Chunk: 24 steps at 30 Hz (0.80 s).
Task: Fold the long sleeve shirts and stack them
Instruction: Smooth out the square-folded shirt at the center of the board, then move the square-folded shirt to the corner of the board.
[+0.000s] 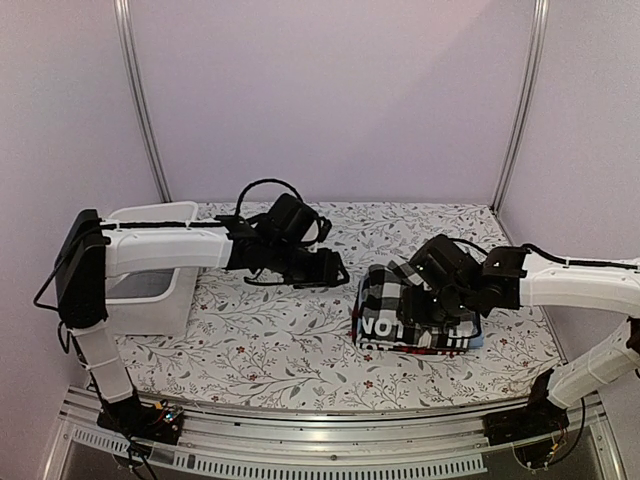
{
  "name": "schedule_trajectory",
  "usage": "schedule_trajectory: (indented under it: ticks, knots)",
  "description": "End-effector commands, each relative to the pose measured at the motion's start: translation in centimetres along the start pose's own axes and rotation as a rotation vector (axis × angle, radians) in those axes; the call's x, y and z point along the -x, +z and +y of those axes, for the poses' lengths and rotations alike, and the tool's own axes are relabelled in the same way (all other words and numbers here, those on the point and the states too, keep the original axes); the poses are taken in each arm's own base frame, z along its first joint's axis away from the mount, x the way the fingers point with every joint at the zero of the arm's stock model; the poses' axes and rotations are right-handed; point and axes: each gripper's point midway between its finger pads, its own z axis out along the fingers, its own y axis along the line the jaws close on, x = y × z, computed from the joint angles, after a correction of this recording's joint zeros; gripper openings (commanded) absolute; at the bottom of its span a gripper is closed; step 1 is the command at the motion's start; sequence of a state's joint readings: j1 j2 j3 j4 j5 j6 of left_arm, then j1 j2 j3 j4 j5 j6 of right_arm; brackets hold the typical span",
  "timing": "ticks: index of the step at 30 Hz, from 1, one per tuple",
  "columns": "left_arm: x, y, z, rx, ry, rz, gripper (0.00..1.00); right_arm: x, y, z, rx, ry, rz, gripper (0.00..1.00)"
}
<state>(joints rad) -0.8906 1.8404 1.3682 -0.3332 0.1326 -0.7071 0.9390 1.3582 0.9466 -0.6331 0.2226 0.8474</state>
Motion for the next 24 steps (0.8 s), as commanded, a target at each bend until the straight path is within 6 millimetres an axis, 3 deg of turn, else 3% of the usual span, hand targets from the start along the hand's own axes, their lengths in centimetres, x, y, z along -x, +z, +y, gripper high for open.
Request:
schedule_trajectory:
  ticks: [1, 5, 11, 13, 17, 24]
  knots:
    - [1.6, -2.9, 0.4, -0.008, 0.023, -0.059, 0.64, -2.4, -2.6, 1.6, 0.012, -0.002, 0.011, 0.59]
    - [2.3, -4.4, 0.8, -0.015, 0.028, -0.085, 0.74, -4.9, -3.2, 4.6, 0.066, 0.006, 0.046, 0.65]
    - [3.0, -6.7, 1.8, 0.003, 0.024, -0.122, 0.87, -6.4, -1.4, 11.2, 0.148, -0.073, 0.086, 0.75]
    - [3.3, -7.8, 2.7, 0.020, 0.013, -0.142, 0.98, -5.7, -0.8, 13.3, 0.173, -0.100, 0.069, 0.80]
    - [4.0, -10.9, 5.0, 0.062, -0.017, -0.199, 1.00, -2.9, 0.8, 17.0, 0.204, -0.149, 0.037, 0.89]
    - [4.4, -15.7, 8.5, 0.118, -0.052, -0.277, 1.00, -0.2, 5.4, 19.5, 0.306, -0.158, 0.070, 0.99]
